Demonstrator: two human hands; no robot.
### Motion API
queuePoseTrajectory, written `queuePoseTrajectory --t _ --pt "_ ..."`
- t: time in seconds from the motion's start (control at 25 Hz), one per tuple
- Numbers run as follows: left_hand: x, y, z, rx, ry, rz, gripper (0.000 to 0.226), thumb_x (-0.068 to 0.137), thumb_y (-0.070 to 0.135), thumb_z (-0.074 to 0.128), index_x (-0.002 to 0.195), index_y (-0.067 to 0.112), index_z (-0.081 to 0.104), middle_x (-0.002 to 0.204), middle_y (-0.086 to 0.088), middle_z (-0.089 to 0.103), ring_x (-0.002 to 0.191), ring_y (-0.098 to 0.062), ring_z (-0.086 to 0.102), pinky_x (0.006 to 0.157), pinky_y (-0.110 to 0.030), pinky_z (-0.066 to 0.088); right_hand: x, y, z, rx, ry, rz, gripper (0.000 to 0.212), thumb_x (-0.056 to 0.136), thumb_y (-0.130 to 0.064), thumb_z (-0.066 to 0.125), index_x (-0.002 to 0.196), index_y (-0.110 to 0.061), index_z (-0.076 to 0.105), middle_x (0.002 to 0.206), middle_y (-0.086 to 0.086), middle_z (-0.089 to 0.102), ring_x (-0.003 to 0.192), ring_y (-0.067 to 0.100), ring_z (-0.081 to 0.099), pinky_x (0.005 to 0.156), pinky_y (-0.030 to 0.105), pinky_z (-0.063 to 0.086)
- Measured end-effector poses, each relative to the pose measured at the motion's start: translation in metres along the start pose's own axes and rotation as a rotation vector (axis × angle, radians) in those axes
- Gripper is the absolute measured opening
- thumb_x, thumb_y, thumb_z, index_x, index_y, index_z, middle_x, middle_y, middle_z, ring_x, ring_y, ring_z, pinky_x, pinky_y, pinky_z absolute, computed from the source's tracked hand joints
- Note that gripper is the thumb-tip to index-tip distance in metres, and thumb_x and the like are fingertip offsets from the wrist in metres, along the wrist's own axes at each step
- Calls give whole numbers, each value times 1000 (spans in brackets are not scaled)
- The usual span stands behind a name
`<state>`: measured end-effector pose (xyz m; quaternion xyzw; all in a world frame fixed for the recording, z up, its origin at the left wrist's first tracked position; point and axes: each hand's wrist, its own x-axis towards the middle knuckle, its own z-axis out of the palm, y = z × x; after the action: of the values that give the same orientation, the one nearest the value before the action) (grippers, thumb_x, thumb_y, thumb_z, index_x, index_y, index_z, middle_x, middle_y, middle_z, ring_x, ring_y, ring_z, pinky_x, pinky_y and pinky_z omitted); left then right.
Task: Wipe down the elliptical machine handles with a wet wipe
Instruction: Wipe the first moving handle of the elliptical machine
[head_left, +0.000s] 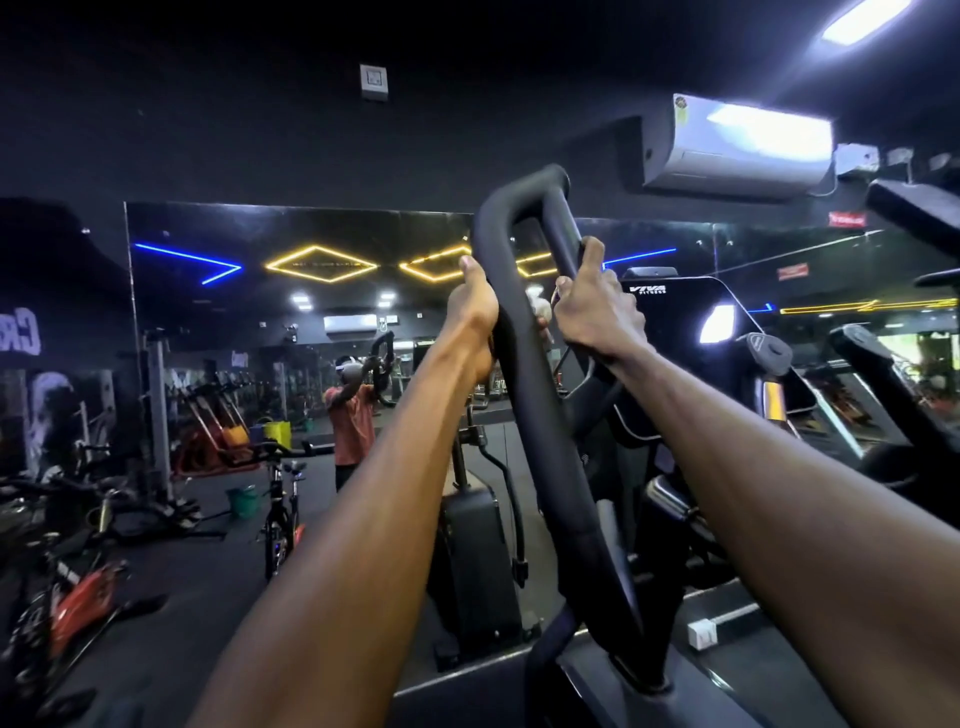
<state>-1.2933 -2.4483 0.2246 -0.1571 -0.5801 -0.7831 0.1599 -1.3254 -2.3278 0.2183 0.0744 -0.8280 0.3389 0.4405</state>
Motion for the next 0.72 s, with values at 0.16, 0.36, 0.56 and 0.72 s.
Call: queuePoseTrajectory --t 0.16,0.36,0.56,0.72 --pt "-21 -24 3 84 70 83 70 102 58 15 79 7 57 57 -13 57 51 -26 55 49 -30 50 -10 7 0 24 -42 12 45 101 -34 39 140 -24 21 124 17 50 106 43 54 78 44 34" --pt "-41 -37 0 107 58 51 66 102 57 15 87 8 57 66 -9 59 54 -20 58 52 -27 52 -14 8 0 24 -34 19 51 102 -35 39 146 -25 17 127 18 49 106 42 54 79 44 34" --pt "-68 -70 -1 188 101 97 64 103 54 17 91 7 57 64 -2 57 48 -9 57 45 -18 48 -25 11 -2 76 -74 43 57 102 -31 40 151 -24 12 131 20 45 109 44 52 81 43 33" --pt "-64 -62 1 22 108 16 67 103 54 17 93 6 63 70 -7 71 61 -19 66 59 -29 57 -33 12 -2 154 -77 89 58 102 -28 39 152 -25 11 132 21 42 110 42 51 83 41 32"
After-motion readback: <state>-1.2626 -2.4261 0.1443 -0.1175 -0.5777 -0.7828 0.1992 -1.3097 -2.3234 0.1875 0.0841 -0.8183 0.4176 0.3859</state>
